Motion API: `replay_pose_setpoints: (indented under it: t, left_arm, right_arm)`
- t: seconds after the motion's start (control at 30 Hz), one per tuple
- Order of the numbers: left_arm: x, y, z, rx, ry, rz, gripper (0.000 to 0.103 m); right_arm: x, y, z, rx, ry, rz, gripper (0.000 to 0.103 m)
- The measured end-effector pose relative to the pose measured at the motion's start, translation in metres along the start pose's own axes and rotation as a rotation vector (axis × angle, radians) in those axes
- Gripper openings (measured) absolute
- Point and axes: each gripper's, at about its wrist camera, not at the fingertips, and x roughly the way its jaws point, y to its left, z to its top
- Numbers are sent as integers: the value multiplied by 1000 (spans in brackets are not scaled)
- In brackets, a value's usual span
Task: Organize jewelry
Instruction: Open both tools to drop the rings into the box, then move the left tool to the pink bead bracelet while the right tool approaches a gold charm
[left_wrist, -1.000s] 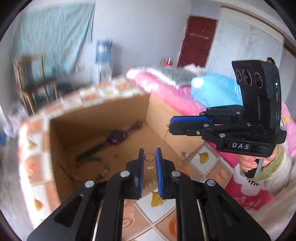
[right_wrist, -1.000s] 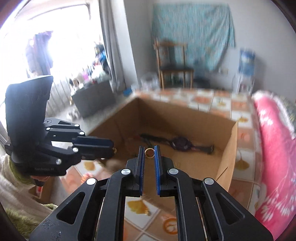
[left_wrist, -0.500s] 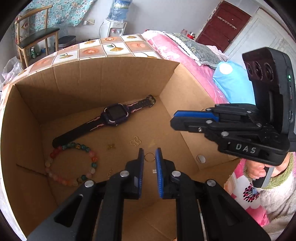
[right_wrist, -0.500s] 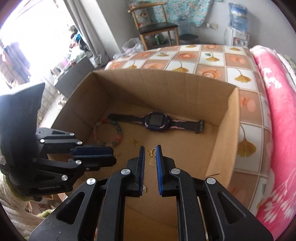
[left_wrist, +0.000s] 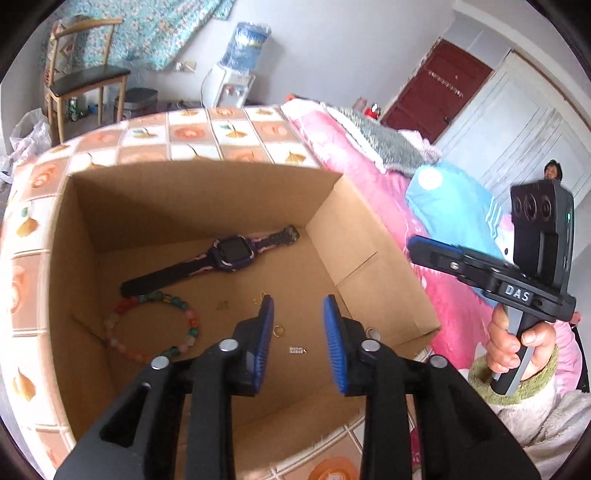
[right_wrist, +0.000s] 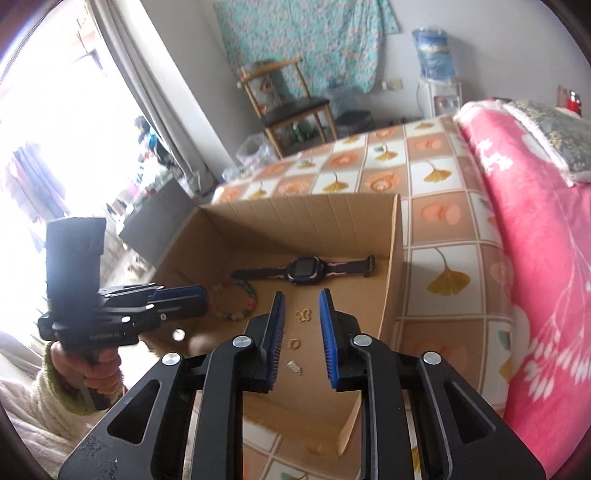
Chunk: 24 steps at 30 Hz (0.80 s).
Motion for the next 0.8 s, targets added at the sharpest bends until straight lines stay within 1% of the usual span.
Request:
replay_pose_setpoints:
  t: [0.03,0.07,0.13,0.17,0.2,0.23,0.27,0.3,0.33,0.43,0.53,0.6,0.63,0.7,0.73,0.8]
  left_arm:
    - [-10,0,-3,4,-21,12,37]
    - [-18,0,-5,9,-41,25,39]
    - [-43,0,-16,32,-94,65,51]
    - [-51,1,-22,41,-110,78,54]
    - [-64,2,-31,52,-131,101,60]
    - [-72,3,-38,59,-144,118,66]
    - [-82,5,-47,59,-157,139,68]
    - [-89,9,-56,51,-164,162,74]
    - [-95,14,-66,40,-165,185,78]
    - [-101,28,-94,13,-131,274,83]
    - [-93,44,-117,-39,-73,339,85]
    - [-81,55,-131,-85,-16,362,85]
    - [-73,59,-138,-107,12,371,85]
    - [-59,61,-148,-122,52,381,85]
    - [-53,59,-154,-120,63,373,85]
    - [-43,57,-160,-112,74,390,85]
  right_arm:
    - [-10,3,-3,0,-22,8,24]
    - [-20,7,-8,-4,-47,17,25]
    - [-38,14,-17,-21,-90,49,29]
    - [-47,19,-24,-32,-111,77,30]
    - [-54,24,-34,-51,-124,107,33]
    - [-56,28,-40,-67,-127,124,34]
    - [-58,33,-51,-90,-123,142,36]
    - [-57,38,-62,-112,-104,156,40]
    - [-53,41,-70,-124,-84,164,43]
    - [-31,48,-97,-125,1,171,44]
    - [3,47,-116,-80,86,115,44]
    - [25,44,-124,-53,127,61,44]
    - [30,43,-127,-42,135,54,44]
    - [44,40,-131,-23,154,2,44]
    - [48,40,-132,-30,160,-21,44]
    - [52,41,-133,-53,160,-79,44]
